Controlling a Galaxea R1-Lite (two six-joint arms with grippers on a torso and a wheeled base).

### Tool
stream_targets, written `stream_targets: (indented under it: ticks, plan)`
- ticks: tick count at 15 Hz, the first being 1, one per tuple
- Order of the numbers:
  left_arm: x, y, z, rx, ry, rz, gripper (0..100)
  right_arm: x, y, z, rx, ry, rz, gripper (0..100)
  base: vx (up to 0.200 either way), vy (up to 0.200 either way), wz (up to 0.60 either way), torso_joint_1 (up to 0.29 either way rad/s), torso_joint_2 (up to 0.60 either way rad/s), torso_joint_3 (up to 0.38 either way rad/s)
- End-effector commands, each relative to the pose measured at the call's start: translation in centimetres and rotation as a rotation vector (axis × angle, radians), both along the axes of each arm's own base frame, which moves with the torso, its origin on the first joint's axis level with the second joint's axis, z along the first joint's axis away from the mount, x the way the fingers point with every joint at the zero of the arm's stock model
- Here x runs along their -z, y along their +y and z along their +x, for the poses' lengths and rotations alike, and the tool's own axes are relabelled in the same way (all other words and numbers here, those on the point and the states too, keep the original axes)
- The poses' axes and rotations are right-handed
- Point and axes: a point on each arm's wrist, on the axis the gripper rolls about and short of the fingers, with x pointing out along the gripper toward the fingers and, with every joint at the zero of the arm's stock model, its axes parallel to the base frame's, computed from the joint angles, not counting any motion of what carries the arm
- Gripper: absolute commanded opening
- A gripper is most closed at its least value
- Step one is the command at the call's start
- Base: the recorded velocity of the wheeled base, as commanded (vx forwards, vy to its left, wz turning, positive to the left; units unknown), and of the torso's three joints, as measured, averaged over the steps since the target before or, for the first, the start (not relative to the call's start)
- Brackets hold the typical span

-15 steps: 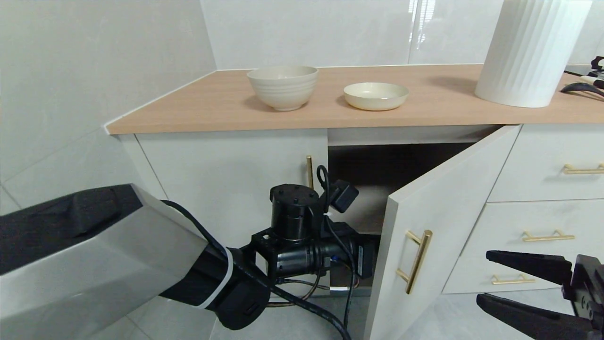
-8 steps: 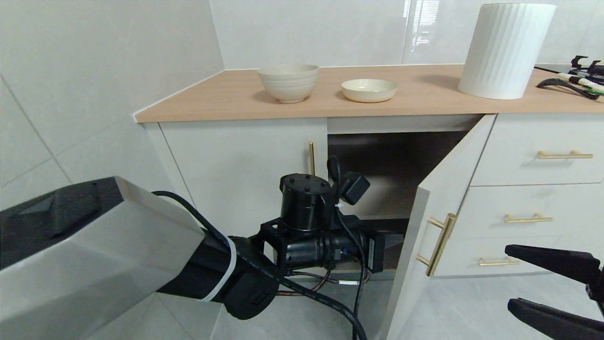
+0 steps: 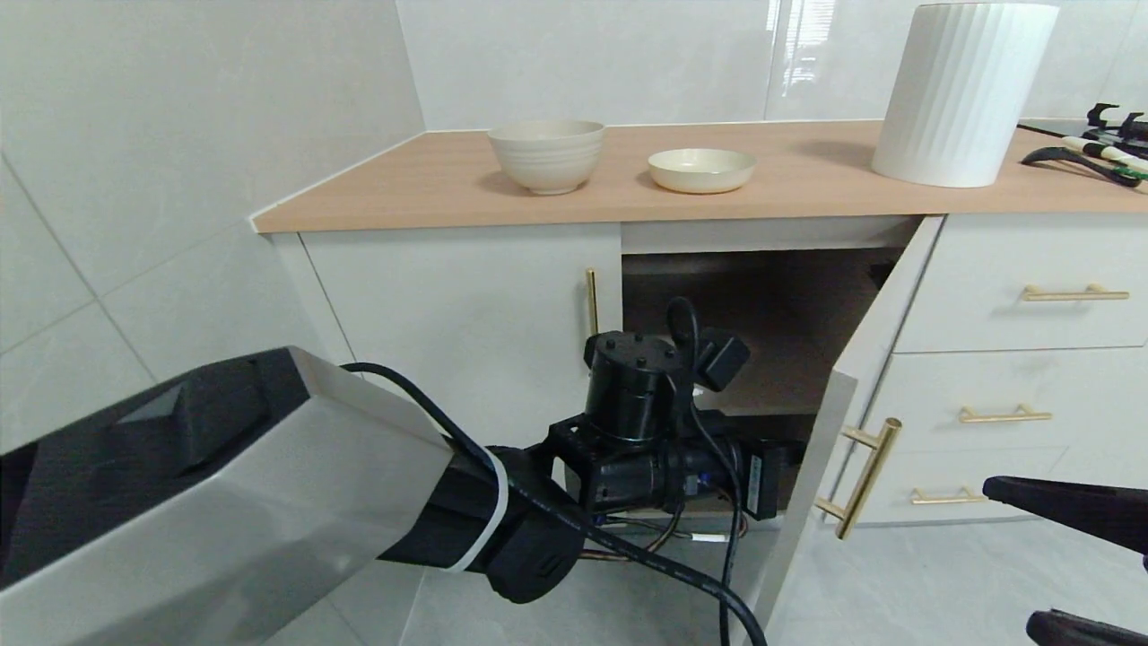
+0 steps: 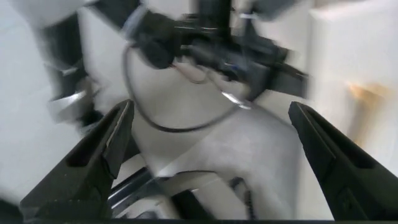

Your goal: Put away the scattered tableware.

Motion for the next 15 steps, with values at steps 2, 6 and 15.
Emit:
stream_targets:
  ticks: [2, 6, 15]
  plan:
    - [-1.9, -3.7, -5.9, 0.16, -0.021, -0.03, 0, 0.2, -0.2, -1.0, -0.181, -0.007, 0.015, 100, 0.0, 0.0, 0.0, 0.0, 0.0, 0.0]
    - [-2.2, -1.8, -5.4, 0.116, 0.04, -0.033, 0, 0.5, -0.1, -0.8, -0.203, 0.01, 0.007, 100, 0.0, 0.0, 0.0, 0.0, 0.0, 0.0]
    - [-5.1, 18.1, -5.9, -0.311, -0.1, 0.042, 0, -0.2, 3.2, 6.0, -0.025, 0.128, -0.069, 100, 0.0, 0.0, 0.0, 0.0, 0.0, 0.0]
